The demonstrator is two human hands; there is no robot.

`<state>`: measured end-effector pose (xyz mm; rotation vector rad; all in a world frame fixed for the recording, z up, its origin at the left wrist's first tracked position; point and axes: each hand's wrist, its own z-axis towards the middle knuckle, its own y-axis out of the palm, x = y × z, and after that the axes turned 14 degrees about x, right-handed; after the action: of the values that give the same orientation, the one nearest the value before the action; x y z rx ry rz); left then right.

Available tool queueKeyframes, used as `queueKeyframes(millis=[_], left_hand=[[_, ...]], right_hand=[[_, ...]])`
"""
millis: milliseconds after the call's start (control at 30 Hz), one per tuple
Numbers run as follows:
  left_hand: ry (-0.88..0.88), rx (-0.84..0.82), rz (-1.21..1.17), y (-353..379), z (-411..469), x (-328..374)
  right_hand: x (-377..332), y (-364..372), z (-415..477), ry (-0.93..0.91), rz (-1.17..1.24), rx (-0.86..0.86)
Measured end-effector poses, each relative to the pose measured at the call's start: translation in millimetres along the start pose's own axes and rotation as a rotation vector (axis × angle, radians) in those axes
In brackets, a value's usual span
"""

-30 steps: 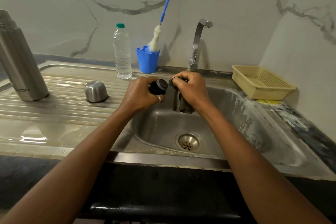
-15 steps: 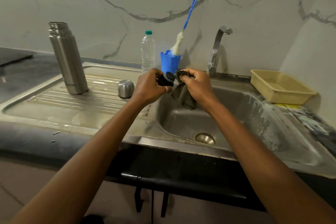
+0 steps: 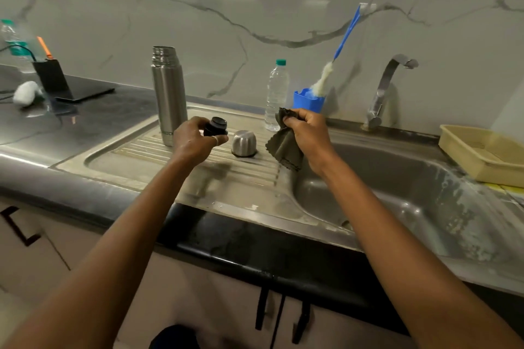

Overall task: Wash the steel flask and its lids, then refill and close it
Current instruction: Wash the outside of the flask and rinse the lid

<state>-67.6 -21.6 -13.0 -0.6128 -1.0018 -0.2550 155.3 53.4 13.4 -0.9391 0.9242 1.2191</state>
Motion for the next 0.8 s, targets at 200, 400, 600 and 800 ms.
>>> queueKeyframes(millis=[200,400,600,800], left_hand=[[0.02,-0.048,0.16,15.3,17.8,-12.7],[0.101,-0.077,0.321,25.0,30.5,-27.3],[0.099,-0.109,0.397,26.4,36.1,-31.7],[0.015,-0.109,0.396,20.4,31.9,-34.8]], right_hand=[[16.9,9.0,-2.4,0.0,-0.066,-0.007],[24.2,6.9,-0.1,-0.023,-0.105,0.004],[24.5,5.7,-0.5,-0.025,-0.107,0.009],[25.0,5.4,-2.3,-0.014,-0.11,0.002]])
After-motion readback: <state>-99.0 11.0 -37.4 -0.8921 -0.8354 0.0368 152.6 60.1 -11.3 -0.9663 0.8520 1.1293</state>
